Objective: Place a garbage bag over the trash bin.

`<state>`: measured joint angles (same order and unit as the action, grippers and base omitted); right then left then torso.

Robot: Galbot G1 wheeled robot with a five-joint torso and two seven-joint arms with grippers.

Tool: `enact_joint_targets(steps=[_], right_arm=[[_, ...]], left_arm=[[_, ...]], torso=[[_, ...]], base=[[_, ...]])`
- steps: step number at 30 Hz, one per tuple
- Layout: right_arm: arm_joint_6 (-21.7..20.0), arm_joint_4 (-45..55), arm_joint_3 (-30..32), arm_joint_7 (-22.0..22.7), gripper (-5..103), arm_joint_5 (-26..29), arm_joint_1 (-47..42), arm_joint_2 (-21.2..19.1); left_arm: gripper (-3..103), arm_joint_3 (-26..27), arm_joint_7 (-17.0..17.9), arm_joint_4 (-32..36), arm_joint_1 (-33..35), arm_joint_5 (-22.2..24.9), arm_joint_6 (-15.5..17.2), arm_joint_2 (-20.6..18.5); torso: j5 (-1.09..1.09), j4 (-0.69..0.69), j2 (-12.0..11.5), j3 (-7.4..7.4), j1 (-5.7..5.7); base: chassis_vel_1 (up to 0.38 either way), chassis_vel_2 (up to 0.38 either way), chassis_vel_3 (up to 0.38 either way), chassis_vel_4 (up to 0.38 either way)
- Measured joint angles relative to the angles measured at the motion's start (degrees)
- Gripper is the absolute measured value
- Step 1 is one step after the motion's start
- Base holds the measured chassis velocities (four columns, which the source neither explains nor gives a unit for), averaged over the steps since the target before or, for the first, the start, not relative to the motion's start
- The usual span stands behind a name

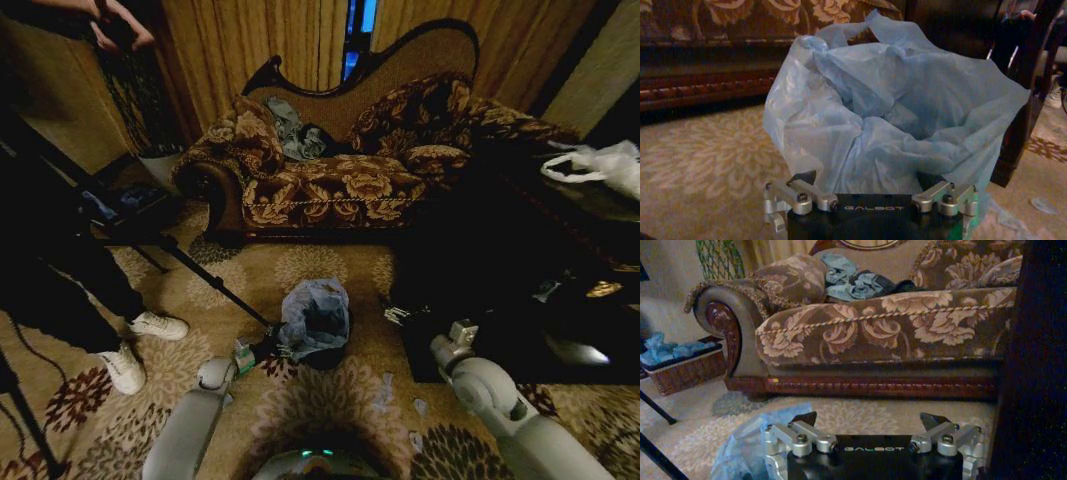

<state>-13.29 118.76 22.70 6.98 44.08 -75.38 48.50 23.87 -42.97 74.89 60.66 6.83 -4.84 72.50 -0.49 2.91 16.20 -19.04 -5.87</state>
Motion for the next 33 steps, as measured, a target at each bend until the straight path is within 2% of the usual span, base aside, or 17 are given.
enact_joint_targets(steps=[13, 33], right_arm=[[0.2, 0.4, -0.5, -0.4, 100, -0.8, 0.1, 0.4], [1.9, 0.1, -0.5, -2.6, 100, -3.1, -0.6, 0.3]], left_arm=[[100, -0.2, -1.0, -2.4, -2.6, -1.8, -2.0, 1.8], [100, 1.2, -1.4, 3.5, 3.8, -3.9, -3.4, 3.0]], torso=[[0.00, 0.00, 0.0, 0.00, 0.00], [0.00, 0.00, 0.0, 0.00, 0.00]], base=[[0.000, 0.000, 0.000, 0.000], [0.000, 0.000, 0.000, 0.000]])
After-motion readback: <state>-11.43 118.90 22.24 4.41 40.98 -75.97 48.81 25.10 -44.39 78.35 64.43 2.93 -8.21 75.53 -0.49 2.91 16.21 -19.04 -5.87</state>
